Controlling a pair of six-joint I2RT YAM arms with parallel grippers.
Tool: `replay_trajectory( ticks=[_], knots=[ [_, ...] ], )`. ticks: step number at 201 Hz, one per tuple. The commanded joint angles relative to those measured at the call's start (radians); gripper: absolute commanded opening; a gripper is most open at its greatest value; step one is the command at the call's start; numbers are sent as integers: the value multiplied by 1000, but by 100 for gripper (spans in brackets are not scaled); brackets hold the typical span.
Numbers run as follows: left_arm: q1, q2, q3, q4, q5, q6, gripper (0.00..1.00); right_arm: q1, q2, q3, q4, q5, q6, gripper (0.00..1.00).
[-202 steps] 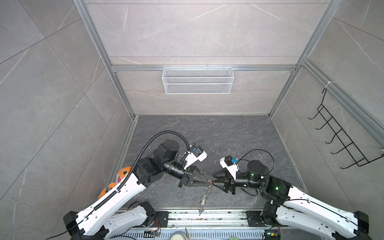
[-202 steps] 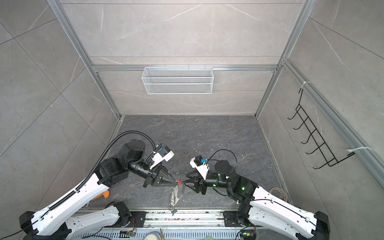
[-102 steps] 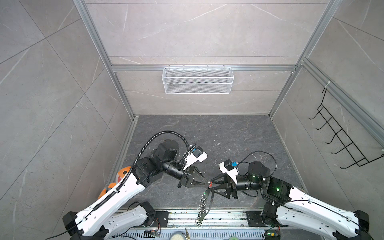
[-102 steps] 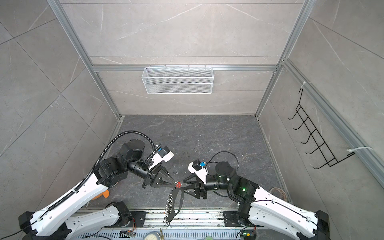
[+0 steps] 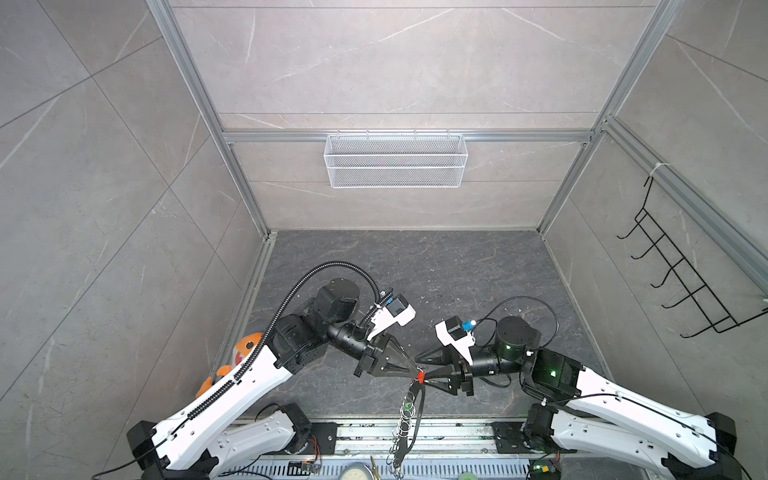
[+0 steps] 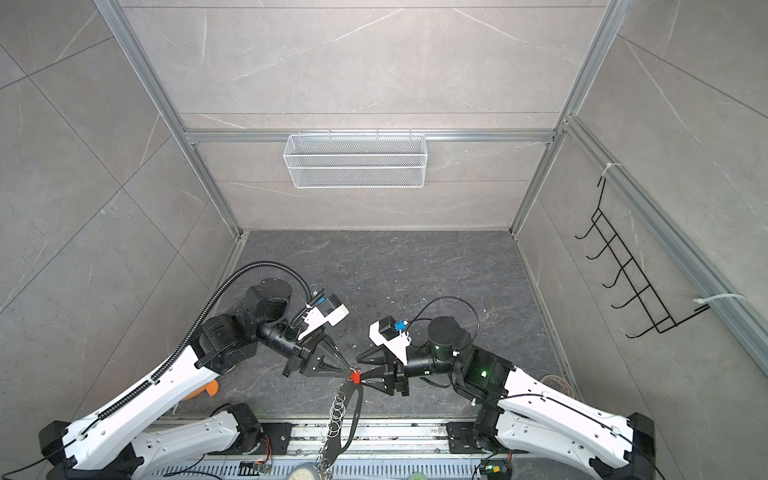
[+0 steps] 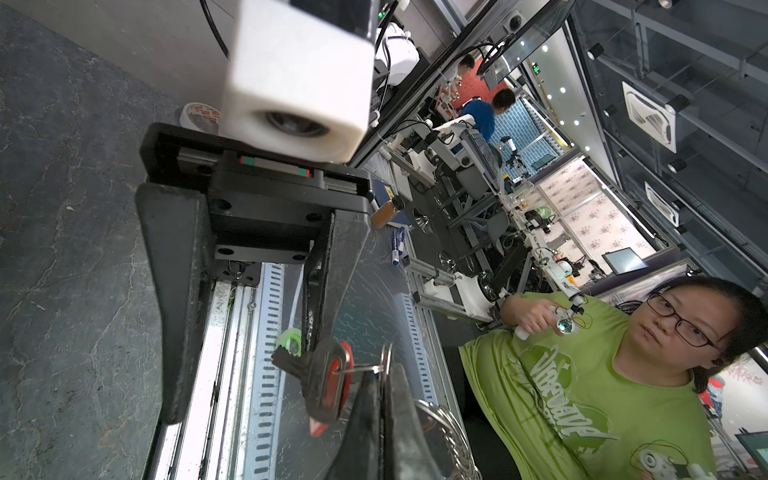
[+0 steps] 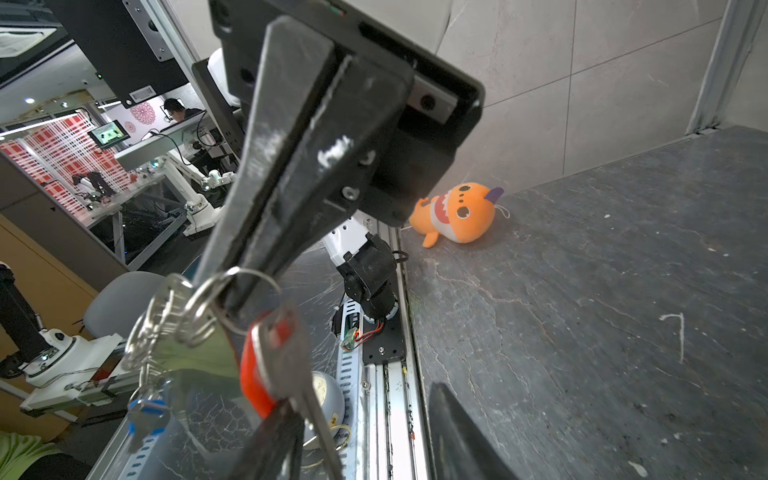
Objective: Remove the keys from the keyring
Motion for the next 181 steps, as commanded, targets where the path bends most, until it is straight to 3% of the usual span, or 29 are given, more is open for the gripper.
replay_trajectory(
  ticks=[1,56,142,181],
  knots=[
    [2,0,9,35,-17,15,0,15,-24,39,33,-51,-24,49],
    [3,5,12,36,-11,12,0,15,-20,71,27,-80,-34,46],
    [3,-1,20,34,-8,5,0,15,-58,95,-36,-24,-57,44],
    [3,1,23,33,-7,7,0,16,-45,105,-16,-31,-46,26]
  ],
)
